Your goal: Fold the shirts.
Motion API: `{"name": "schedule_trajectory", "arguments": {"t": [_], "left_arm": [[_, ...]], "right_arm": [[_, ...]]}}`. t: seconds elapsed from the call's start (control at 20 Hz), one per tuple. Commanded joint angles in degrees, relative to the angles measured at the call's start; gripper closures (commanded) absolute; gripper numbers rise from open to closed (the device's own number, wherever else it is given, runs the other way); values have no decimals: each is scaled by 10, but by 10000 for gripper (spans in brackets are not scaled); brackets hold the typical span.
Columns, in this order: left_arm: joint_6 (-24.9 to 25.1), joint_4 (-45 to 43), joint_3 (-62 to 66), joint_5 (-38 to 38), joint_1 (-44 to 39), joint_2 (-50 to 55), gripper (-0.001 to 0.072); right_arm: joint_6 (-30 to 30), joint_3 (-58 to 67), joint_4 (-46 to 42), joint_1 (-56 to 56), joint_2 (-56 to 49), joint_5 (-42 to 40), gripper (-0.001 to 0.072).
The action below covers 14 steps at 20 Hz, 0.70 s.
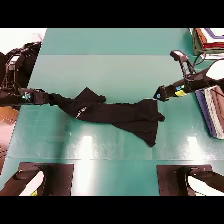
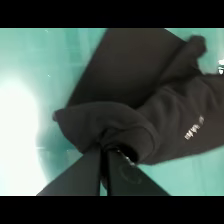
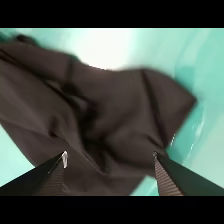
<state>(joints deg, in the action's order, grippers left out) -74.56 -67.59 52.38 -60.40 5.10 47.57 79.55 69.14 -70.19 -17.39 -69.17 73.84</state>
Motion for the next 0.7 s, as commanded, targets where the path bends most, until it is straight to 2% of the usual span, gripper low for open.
{"name": "schedule_trajectory", "arguments": {"t": [0.0,0.2,0.3,0.6,0.65], "left_arm": [[0,-10,-12,40,0,0,677],[0,-10,-12,40,0,0,677],[0,-10,-12,40,0,0,677],[0,-10,-12,39,0,0,677],[0,-10,-12,38,0,0,677]], "right_arm": [[-16,-52,-6,29,-15,20,96],[-16,-146,-13,61,-15,-22,97],[-16,-177,-13,68,-16,-48,133],[-16,-194,-13,67,-51,-84,141],[-16,-189,-14,63,-61,-85,226]]}}
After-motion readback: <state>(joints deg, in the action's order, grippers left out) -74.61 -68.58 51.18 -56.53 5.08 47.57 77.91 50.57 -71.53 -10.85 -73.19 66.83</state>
